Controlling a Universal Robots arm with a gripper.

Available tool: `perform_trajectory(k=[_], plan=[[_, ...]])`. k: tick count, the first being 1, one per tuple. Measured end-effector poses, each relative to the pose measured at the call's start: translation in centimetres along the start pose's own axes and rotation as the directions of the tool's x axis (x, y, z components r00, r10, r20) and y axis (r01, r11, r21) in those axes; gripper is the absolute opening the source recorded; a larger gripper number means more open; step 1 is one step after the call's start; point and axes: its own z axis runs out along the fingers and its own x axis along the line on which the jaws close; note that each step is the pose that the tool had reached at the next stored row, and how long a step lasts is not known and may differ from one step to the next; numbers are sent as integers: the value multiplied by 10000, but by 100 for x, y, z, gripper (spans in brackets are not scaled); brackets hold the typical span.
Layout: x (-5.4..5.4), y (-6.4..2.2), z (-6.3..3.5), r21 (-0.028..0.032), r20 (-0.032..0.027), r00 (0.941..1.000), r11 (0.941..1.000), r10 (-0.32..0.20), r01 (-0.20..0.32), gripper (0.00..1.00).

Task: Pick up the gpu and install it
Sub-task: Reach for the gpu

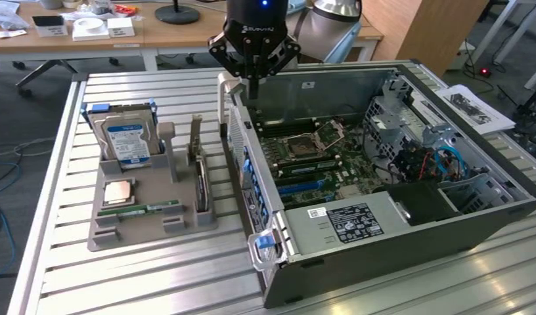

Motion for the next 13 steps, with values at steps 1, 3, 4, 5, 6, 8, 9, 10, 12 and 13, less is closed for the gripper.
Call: perform_trajectory(k=[1, 3, 4, 5, 6, 8, 9, 10, 12, 13], plan=[[4, 0, 1, -1, 1, 10000, 10000, 0, 0, 11], [14, -1, 0, 0, 0, 10000, 10000, 0, 0, 11], [24, -2, 0, 0, 0, 10000, 10000, 0, 0, 11], [36, -3, 0, -1, 0, 10000, 10000, 0, 0, 11], [47, -4, 0, -2, 1, 10000, 10000, 0, 0, 11], [71, -5, 0, -3, 0, 10000, 10000, 1, -1, 11], [81, -6, 0, -3, 1, 10000, 10000, 1, -1, 11], [89, -7, 0, -2, 0, 10000, 10000, -1, 1, 11], [97, -8, 0, -16, -1, 10000, 10000, 0, 0, 11], [101, -8, 0, -25, -2, 10000, 10000, -1, 1, 11]])
